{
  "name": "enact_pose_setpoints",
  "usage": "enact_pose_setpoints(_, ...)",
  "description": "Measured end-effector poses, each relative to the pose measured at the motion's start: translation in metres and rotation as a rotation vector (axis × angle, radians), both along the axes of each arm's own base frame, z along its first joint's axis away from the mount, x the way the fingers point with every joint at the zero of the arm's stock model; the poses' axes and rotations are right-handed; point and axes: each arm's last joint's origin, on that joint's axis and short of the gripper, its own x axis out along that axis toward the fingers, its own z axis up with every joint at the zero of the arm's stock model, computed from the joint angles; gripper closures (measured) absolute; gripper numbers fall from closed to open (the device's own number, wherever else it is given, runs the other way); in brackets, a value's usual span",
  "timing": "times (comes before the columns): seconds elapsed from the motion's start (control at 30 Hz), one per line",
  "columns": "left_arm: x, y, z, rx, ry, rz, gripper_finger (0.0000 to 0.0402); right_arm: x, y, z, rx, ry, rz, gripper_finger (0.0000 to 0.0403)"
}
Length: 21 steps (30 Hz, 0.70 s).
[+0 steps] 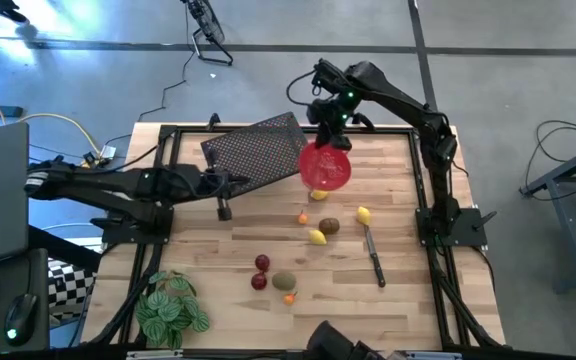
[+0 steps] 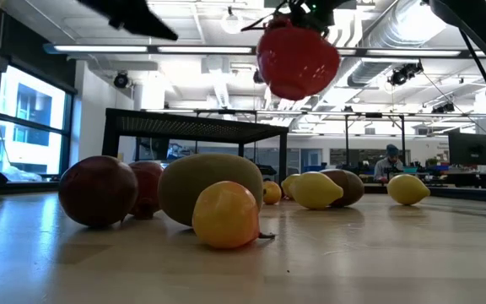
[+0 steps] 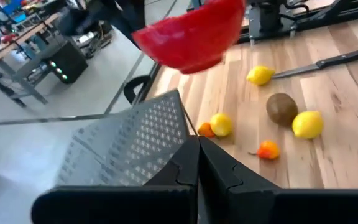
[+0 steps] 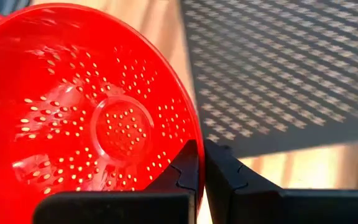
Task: Pick & Place Fruit
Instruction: Put the red strainer bowl on the shelf
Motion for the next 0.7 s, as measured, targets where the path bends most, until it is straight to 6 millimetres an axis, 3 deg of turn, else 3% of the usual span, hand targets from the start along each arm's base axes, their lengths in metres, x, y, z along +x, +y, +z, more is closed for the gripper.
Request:
enact_pose_setpoints(0.17, 0.011, -0.001, 0.008, -0.016, 0.014, -0.02, 0.0402, 0.012, 0.017, 0.0, -0.026, 0.008, 0.044, 0.0399)
enact_pose_setpoints(0.33, 0.011, -0.001, 0.001, -0.109, 0.005, 0.02, 0.0402, 0.026, 0.025, 0.001, -0.206, 0.014, 0.043, 0.0399)
enact_pose_setpoints(0.47, 0.01, -0.001, -0.003, -0.164, -0.01, 0.042, 0.0402, 0.023, 0.012, 0.004, -0.23, -0.016, -0.028, 0.0399)
enact_pose_setpoints(0.7, 0.021, 0.003, -0.004, -0.068, -0.048, 0.185, 0.0402, 0.008, -0.025, 0.007, -0.121, 0.01, -0.446, 0.0399)
